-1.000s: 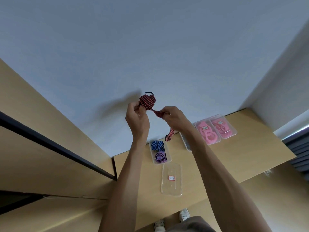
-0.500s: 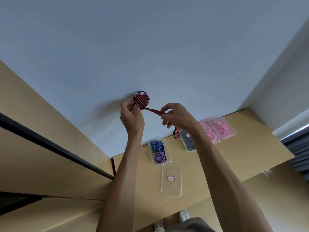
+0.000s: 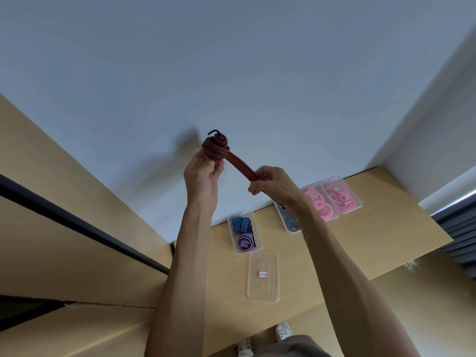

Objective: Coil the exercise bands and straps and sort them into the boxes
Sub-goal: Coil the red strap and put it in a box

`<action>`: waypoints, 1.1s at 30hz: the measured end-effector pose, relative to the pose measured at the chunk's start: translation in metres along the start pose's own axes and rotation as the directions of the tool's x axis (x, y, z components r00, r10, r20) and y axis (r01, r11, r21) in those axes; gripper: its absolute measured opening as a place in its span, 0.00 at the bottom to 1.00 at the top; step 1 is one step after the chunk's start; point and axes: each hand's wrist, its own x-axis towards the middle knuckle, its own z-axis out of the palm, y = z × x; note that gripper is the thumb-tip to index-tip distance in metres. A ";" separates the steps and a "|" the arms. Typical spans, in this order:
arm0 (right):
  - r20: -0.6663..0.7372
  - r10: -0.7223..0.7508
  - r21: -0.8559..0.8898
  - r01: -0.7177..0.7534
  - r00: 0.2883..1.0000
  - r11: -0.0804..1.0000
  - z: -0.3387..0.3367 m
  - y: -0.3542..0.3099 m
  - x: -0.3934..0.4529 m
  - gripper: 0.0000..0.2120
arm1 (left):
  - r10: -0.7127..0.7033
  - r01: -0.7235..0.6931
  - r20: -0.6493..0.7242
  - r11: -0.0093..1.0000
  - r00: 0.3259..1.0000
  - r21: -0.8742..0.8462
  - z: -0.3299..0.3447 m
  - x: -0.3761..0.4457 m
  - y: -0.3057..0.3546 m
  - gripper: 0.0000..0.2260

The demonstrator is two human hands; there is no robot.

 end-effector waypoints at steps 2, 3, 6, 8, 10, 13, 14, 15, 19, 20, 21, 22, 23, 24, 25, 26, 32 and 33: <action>0.085 -0.007 0.012 0.006 0.996 1.000 0.000 -0.003 -0.002 0.10 | 0.042 -0.040 -0.005 0.978 0.999 0.204 0.007 0.000 -0.001 0.08; 0.112 -0.011 0.046 0.006 0.994 0.999 0.000 -0.005 -0.003 0.10 | 0.077 -0.070 -0.008 0.950 0.997 0.305 0.011 0.000 -0.003 0.07; 0.154 -0.043 0.087 0.030 0.987 0.996 0.002 -0.010 -0.004 0.09 | 0.224 -0.189 -0.002 0.829 0.975 0.526 0.019 -0.002 -0.010 0.07; 0.148 -0.064 0.076 0.054 0.987 0.996 0.004 -0.014 -0.006 0.16 | 0.349 -0.246 0.001 0.658 0.937 0.711 0.017 -0.003 -0.012 0.09; 0.127 -0.070 0.056 0.063 0.989 0.996 0.004 -0.018 -0.007 0.27 | 0.429 -0.303 0.098 0.441 0.898 0.845 0.012 -0.005 -0.015 0.11; 0.004 -0.102 -0.330 0.097 0.995 0.939 0.003 -0.024 -0.004 0.28 | 0.379 -0.355 0.244 0.261 0.893 0.898 0.007 -0.008 -0.020 0.14; -0.049 -0.137 -0.475 0.098 0.989 0.875 0.003 -0.026 -0.004 0.25 | 0.349 -0.352 0.260 0.234 0.901 0.906 0.005 -0.007 -0.021 0.15; -0.085 -0.175 -0.565 0.097 0.981 0.820 0.004 -0.027 -0.004 0.22 | 0.315 -0.342 0.267 0.214 0.911 0.915 0.003 -0.007 -0.023 0.16; -0.055 -0.233 -0.655 0.140 0.971 0.742 0.001 -0.028 -0.005 0.15 | 0.140 -0.311 0.291 0.154 0.946 0.938 -0.001 -0.008 -0.023 0.19; -0.027 -0.220 -0.648 0.150 0.975 0.746 -0.001 -0.026 -0.005 0.14 | 0.100 -0.312 0.299 0.151 0.949 0.938 -0.003 -0.007 -0.022 0.19; 0.000 -0.207 -0.637 0.159 0.978 0.754 -0.004 -0.024 -0.005 0.13 | 0.061 -0.310 0.304 0.153 0.951 0.938 -0.005 -0.005 -0.020 0.20; 0.013 -0.199 -0.624 0.163 0.980 0.764 -0.007 -0.023 -0.005 0.12 | 0.023 -0.312 0.312 0.150 0.950 0.938 -0.006 -0.003 -0.018 0.20; 0.012 -0.198 -0.610 0.164 0.980 0.775 -0.009 -0.022 -0.005 0.11 | -0.011 -0.316 0.321 0.143 0.947 0.938 -0.006 -0.002 -0.017 0.20; 0.002 -0.204 -0.592 0.166 0.979 0.789 -0.009 -0.021 -0.005 0.10 | -0.044 -0.317 0.326 0.140 0.944 0.938 -0.006 0.000 -0.015 0.20; -0.009 -0.217 -0.571 0.173 0.976 0.803 -0.010 -0.021 -0.005 0.10 | -0.076 -0.310 0.323 0.146 0.943 0.939 -0.006 0.001 -0.015 0.21; -0.015 -0.236 -0.550 0.189 0.972 0.814 -0.010 -0.021 -0.005 0.10 | -0.110 -0.298 0.317 0.158 0.942 0.941 -0.006 0.002 -0.016 0.21; 0.072 -0.259 -0.314 0.268 0.963 0.911 -0.022 -0.023 -0.001 0.08 | -0.317 -0.147 0.383 0.573 0.867 0.806 -0.007 -0.005 -0.009 0.21; 0.108 -0.245 -0.203 0.263 0.963 0.943 -0.025 -0.022 -0.001 0.08 | -0.325 -0.127 0.415 0.639 0.850 0.759 -0.007 -0.007 -0.005 0.21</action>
